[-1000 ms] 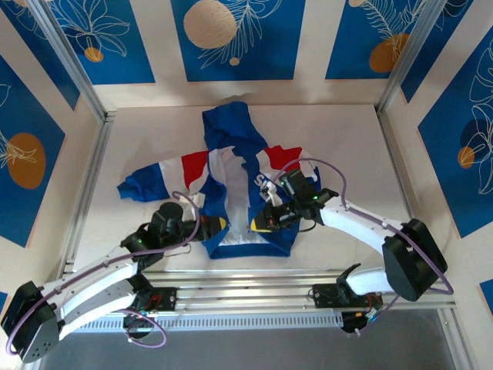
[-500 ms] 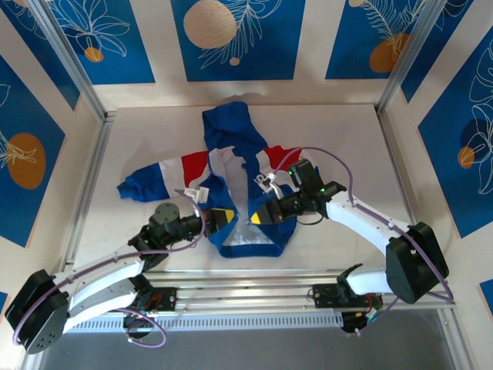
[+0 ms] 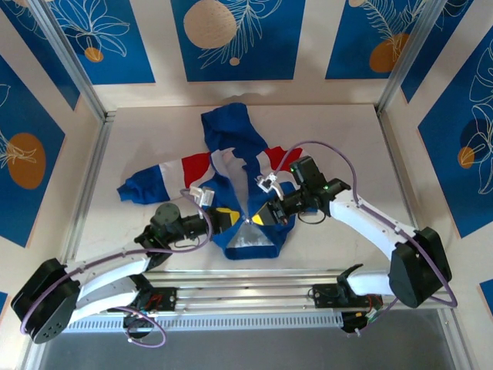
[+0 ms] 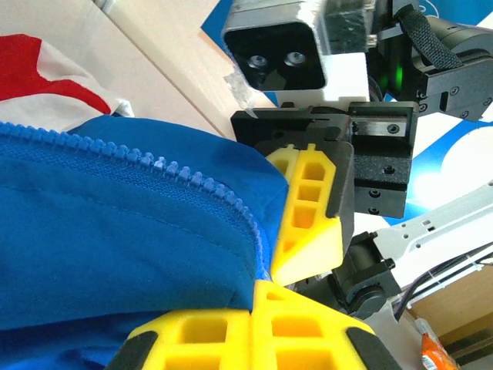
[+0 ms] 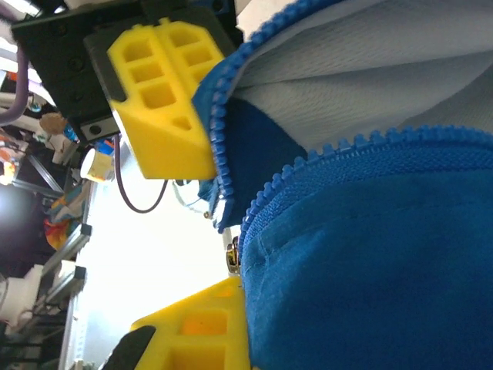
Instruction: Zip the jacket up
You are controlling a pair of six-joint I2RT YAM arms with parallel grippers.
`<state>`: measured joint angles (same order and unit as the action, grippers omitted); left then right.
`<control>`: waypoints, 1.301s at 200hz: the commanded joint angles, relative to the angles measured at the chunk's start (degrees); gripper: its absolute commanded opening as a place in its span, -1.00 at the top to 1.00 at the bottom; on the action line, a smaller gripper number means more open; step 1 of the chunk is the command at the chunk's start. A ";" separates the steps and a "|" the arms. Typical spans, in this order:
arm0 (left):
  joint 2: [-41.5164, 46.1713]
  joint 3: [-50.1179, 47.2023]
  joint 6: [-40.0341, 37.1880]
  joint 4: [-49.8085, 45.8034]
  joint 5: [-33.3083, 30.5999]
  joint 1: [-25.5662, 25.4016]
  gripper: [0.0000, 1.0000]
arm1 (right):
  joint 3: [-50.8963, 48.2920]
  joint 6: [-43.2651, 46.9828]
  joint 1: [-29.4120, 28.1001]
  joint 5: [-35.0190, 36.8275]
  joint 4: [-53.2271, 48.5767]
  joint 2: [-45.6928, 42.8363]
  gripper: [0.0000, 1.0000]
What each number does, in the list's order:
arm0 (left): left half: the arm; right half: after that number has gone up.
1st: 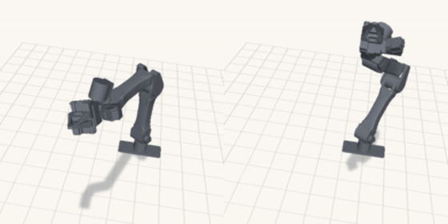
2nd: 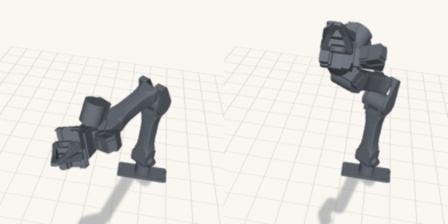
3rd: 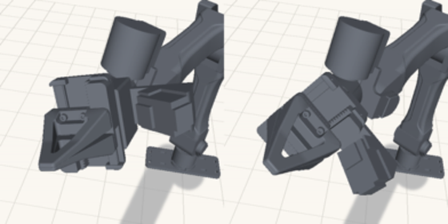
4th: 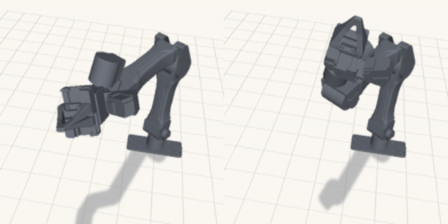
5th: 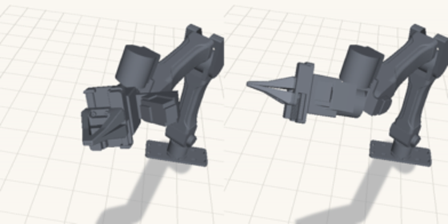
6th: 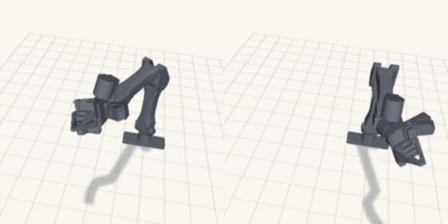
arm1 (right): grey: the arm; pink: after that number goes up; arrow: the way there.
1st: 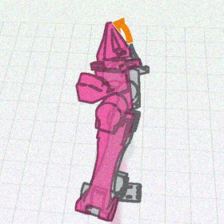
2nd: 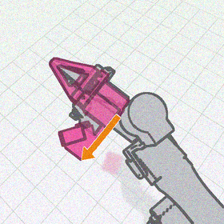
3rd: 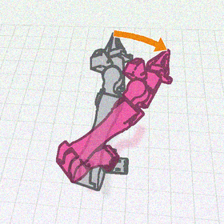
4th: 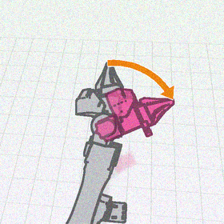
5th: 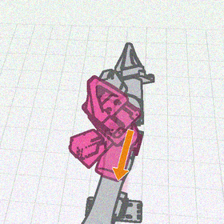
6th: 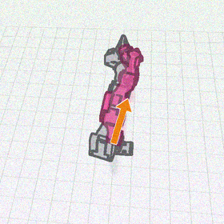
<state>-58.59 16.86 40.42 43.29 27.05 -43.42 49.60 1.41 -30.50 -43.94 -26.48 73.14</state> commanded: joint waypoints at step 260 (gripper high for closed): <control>6.73 0.72 -8.92 -6.29 -2.68 -0.09 1.00 | -3.01 16.62 -6.52 19.54 5.96 -6.93 1.00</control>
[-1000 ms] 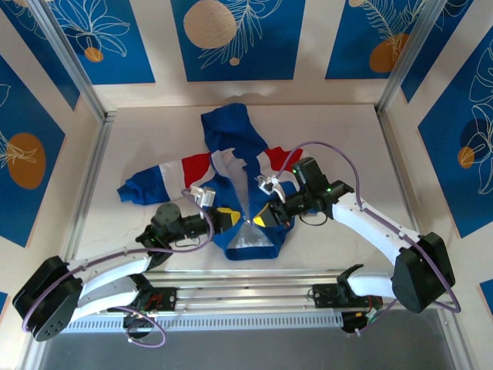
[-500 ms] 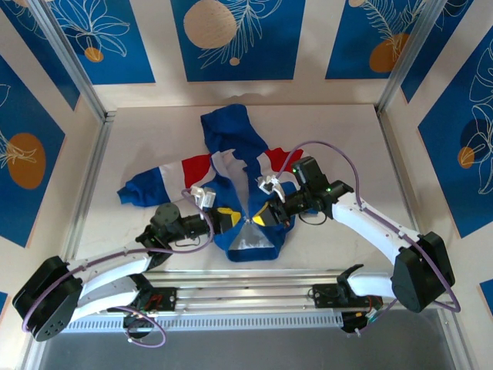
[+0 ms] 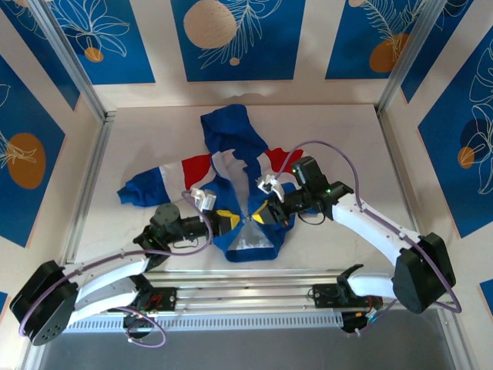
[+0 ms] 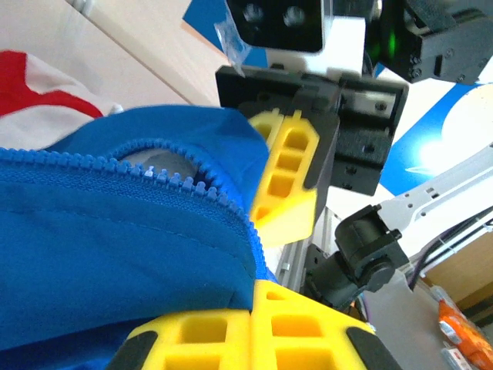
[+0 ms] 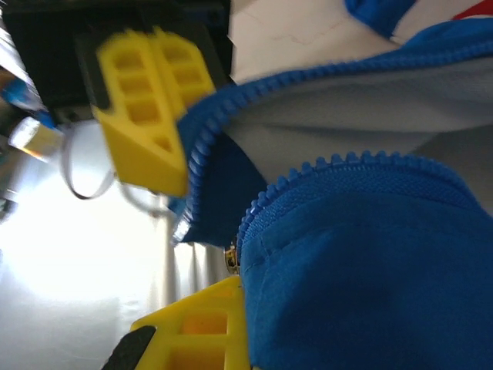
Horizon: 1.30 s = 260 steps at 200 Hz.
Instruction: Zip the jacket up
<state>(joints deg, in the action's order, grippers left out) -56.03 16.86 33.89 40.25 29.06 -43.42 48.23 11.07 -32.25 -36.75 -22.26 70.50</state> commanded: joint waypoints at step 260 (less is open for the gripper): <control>-3.77 5.31 0.19 -4.35 -6.88 -3.14 1.00 | -10.83 -12.33 1.32 2.21 26.14 -9.17 1.00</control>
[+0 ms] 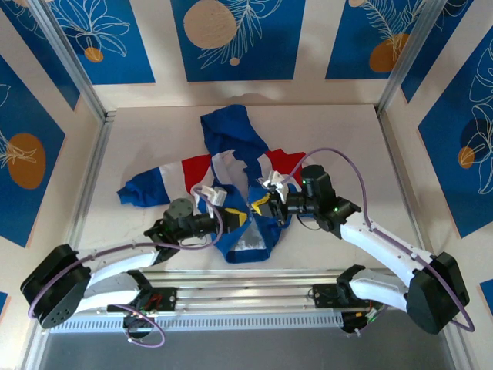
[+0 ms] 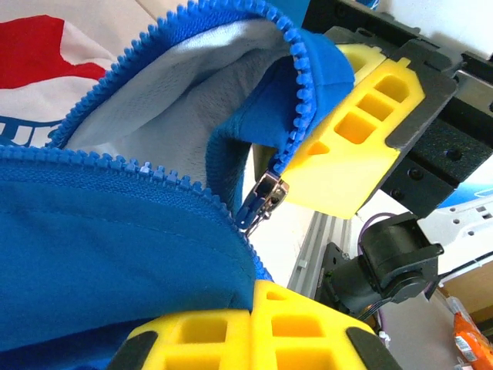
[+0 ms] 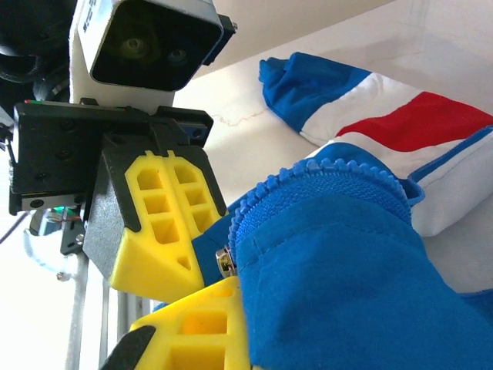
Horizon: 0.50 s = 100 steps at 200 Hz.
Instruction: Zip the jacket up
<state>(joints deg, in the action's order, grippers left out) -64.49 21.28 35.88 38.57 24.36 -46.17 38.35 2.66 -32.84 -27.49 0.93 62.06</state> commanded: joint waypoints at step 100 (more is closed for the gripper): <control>15.36 6.19 -10.65 -14.51 2.25 4.72 1.00 | -1.92 -9.55 6.37 -22.71 5.46 0.83 1.00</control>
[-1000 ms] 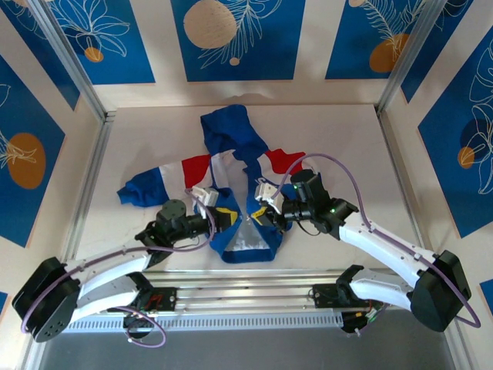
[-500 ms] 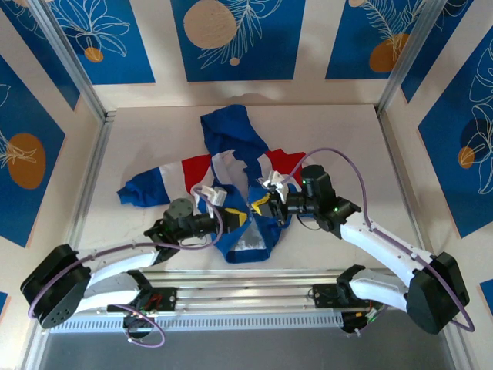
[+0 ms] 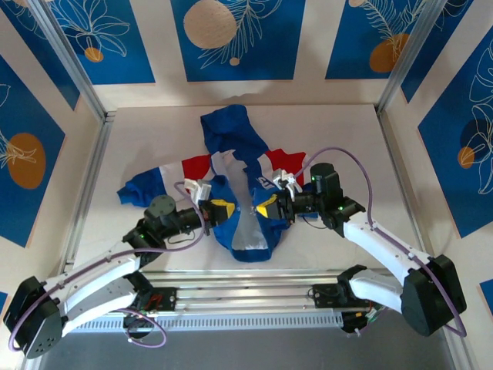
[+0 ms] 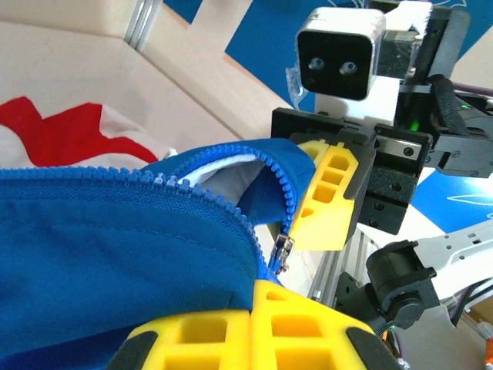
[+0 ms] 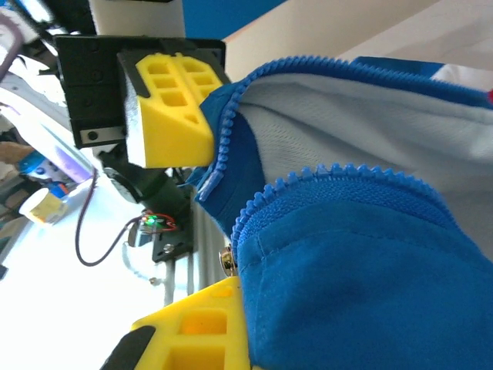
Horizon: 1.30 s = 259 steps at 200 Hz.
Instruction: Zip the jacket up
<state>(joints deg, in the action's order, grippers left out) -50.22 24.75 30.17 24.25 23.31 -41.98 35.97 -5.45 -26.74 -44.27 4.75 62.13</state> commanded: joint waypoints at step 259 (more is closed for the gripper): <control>-5.66 5.12 -10.22 5.33 4.60 0.72 1.00 | 6.42 -2.81 1.43 -8.39 -5.98 5.01 1.00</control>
<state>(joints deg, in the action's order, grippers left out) -56.36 28.80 22.09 27.16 28.27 -41.67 40.10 -8.64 -25.61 -50.48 0.82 66.54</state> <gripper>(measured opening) 0.057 0.063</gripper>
